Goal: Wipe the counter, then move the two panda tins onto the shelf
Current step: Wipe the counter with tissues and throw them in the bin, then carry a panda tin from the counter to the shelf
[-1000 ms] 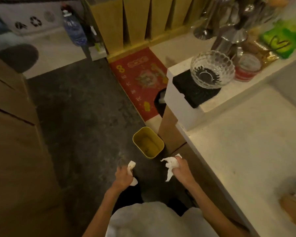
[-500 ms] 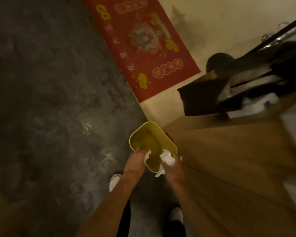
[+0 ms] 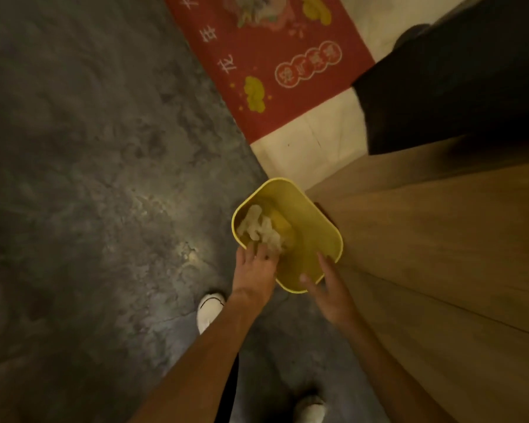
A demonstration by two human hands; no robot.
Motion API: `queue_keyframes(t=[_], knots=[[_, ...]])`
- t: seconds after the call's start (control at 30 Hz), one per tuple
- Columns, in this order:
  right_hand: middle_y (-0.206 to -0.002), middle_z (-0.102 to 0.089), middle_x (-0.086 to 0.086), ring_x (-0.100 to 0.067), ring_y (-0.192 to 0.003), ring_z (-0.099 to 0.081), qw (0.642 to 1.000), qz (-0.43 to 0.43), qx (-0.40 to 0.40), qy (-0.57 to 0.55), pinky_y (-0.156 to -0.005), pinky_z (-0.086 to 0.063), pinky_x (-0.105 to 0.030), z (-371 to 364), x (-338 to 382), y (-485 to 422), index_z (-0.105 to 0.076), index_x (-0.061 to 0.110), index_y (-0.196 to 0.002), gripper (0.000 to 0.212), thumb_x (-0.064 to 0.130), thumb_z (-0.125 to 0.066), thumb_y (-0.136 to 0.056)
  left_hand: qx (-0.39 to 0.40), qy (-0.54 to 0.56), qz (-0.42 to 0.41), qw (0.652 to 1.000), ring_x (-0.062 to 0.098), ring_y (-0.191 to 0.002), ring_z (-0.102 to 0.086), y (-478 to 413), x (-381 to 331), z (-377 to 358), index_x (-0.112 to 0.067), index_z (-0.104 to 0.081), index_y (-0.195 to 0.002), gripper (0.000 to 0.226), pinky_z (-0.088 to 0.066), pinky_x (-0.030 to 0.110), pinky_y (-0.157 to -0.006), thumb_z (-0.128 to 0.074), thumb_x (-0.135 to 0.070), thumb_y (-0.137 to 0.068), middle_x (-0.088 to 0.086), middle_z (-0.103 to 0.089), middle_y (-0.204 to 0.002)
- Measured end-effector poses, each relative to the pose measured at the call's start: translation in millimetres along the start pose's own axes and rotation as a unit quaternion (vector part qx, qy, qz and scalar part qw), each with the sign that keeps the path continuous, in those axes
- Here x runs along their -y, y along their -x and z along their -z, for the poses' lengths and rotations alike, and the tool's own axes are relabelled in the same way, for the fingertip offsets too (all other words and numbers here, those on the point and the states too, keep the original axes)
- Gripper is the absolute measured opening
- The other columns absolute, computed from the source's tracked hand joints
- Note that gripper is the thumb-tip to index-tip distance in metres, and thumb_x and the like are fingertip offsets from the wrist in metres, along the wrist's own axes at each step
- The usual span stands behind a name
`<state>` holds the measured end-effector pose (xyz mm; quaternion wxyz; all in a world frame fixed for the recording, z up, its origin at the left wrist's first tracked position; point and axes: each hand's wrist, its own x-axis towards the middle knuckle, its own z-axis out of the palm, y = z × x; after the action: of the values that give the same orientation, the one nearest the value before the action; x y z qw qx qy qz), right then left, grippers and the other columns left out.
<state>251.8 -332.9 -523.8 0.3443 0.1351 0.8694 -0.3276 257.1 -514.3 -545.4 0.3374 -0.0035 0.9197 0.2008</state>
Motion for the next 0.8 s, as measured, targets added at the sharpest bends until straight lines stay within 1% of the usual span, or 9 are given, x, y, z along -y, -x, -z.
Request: queue_keyframes(t=[0.07, 0.13, 0.27, 0.37, 0.47, 0.53, 0.6, 0.67, 0.8], knots=[[-0.151, -0.044, -0.005, -0.022, -0.140, -0.039, 1.000, 0.022, 0.018, 0.003, -0.116, -0.033, -0.045, 24, 8, 40, -0.046, 0.021, -0.142, 0.062, 0.045, -0.066, -0.088, 0.024, -0.014, 0.001, 1.000, 0.036, -0.145, -0.023, 34, -9, 25, -0.023, -0.030, -0.149, 0.053, -0.019, 0.053, -0.120, -0.047, -0.027, -0.100, 0.008, -0.030, -0.158], [-0.142, -0.049, 0.009, -0.014, -0.133, -0.047, 0.998, 0.042, 0.018, 0.051, -0.112, -0.035, -0.036, 53, 24, 86, -0.053, 0.029, -0.133, 0.051, 0.051, -0.060, -0.088, 0.040, -0.020, 0.000, 0.999, 0.034, -0.143, -0.029, 75, -21, 62, -0.024, -0.030, -0.150, 0.052, -0.022, 0.050, -0.119, -0.046, -0.026, -0.100, 0.007, -0.035, -0.155], [-0.116, -0.070, 0.002, -0.022, -0.109, -0.064, 0.990, 0.041, -0.054, 0.120, -0.092, -0.051, -0.039, 113, 66, 187, -0.064, 0.027, -0.114, 0.036, 0.051, -0.058, -0.089, 0.007, 0.006, -0.015, 1.000, 0.028, -0.123, -0.055, 171, -53, 151, -0.028, -0.046, -0.139, 0.037, -0.044, 0.042, -0.103, -0.041, -0.032, -0.102, 0.004, -0.057, -0.135], [-0.109, -0.071, 0.003, -0.023, -0.103, -0.066, 0.984, 0.025, -0.101, 0.142, -0.083, -0.054, -0.038, 153, 96, 267, -0.062, 0.031, -0.109, 0.031, 0.054, -0.052, -0.091, -0.040, 0.006, -0.047, 0.998, 0.026, -0.114, -0.061, 245, -82, 204, -0.026, -0.060, -0.123, 0.029, -0.050, 0.040, -0.095, -0.043, -0.036, -0.101, 0.002, -0.064, -0.124], [-0.107, -0.067, 0.002, -0.019, -0.101, -0.062, 0.978, 0.046, -0.160, 0.124, -0.083, -0.053, -0.037, 183, 103, 347, -0.065, 0.030, -0.108, 0.030, 0.051, -0.050, -0.093, -0.070, 0.013, -0.075, 0.995, 0.028, -0.110, -0.064, 313, -117, 238, -0.026, -0.065, -0.118, 0.028, -0.053, 0.040, -0.091, -0.047, -0.037, -0.100, 0.004, -0.067, -0.123], [-0.108, -0.065, 0.001, -0.019, -0.101, -0.061, 0.975, 0.050, -0.193, 0.100, -0.084, -0.053, -0.037, 200, 93, 403, -0.066, 0.026, -0.110, 0.030, 0.047, -0.050, -0.095, -0.069, 0.007, -0.094, 0.993, 0.031, -0.109, -0.064, 357, -148, 249, -0.025, -0.065, -0.116, 0.027, -0.054, 0.043, -0.090, -0.048, -0.037, -0.099, 0.007, -0.068, -0.121], [-0.109, -0.066, -0.004, -0.024, -0.101, -0.062, 0.975, 0.019, -0.211, 0.066, -0.084, -0.053, -0.038, 215, 70, 464, -0.066, 0.020, -0.110, 0.030, 0.042, -0.051, -0.096, -0.050, -0.032, -0.121, 0.991, 0.033, -0.109, -0.064, 403, -187, 252, -0.023, -0.065, -0.117, 0.026, -0.054, 0.044, -0.090, -0.050, -0.035, -0.099, 0.010, -0.069, -0.119], [-0.107, -0.067, -0.009, -0.028, -0.099, -0.063, 0.973, -0.011, -0.230, 0.028, -0.082, -0.053, -0.041, 223, 45, 514, -0.067, 0.016, -0.106, 0.027, 0.037, -0.052, -0.096, -0.024, -0.034, -0.144, 0.989, 0.032, -0.110, -0.064, 440, -215, 247, -0.021, -0.064, -0.118, 0.025, -0.053, 0.044, -0.090, -0.051, -0.030, -0.099, 0.010, -0.069, -0.119], [-0.099, -0.067, -0.002, -0.022, -0.091, -0.065, 0.941, -0.092, -0.322, -0.046, -0.074, -0.054, -0.039, 222, -41, 630, -0.066, 0.021, -0.099, 0.019, 0.034, -0.053, -0.096, 0.024, -0.103, -0.268, 0.958, 0.025, -0.106, -0.065, 509, -285, 217, -0.019, -0.062, -0.121, 0.026, -0.055, 0.045, -0.091, -0.052, -0.025, -0.099, 0.006, -0.069, -0.115]])
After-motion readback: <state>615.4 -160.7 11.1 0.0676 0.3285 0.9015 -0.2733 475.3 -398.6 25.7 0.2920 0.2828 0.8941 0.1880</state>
